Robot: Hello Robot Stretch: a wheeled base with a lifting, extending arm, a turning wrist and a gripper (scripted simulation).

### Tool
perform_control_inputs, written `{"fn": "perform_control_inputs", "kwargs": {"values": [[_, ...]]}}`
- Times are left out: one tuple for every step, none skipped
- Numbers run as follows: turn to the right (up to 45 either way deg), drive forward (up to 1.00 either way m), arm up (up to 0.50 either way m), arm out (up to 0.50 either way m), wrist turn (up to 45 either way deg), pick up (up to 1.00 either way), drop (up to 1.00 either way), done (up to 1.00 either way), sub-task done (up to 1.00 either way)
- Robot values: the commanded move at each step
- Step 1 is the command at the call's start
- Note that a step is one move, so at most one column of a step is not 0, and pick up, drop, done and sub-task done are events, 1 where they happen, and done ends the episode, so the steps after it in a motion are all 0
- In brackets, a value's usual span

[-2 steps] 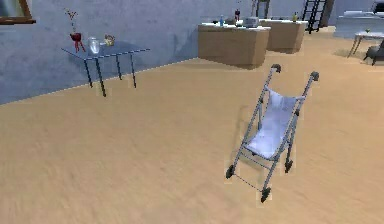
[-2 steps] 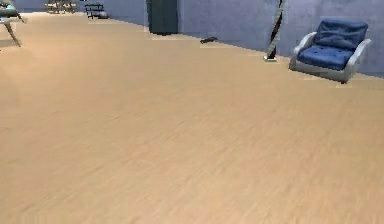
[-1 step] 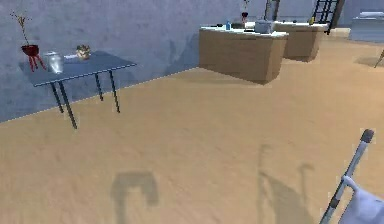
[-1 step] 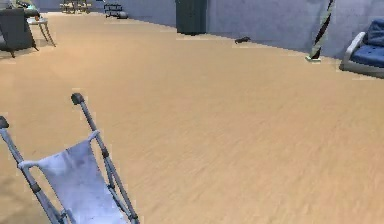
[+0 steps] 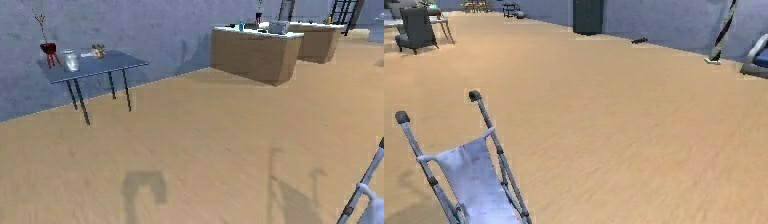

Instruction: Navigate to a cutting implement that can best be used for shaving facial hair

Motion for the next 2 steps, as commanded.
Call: {"fn": "perform_control_inputs", "kwargs": {"values": [[0.0, 0.5, 0.0, 0.0, 0.0, 0.0, 0.0, 0.0, 0.0], [21.0, 0.0, 0.0, 0.0, 0.0, 0.0, 0.0, 0.0, 0.0]]}}
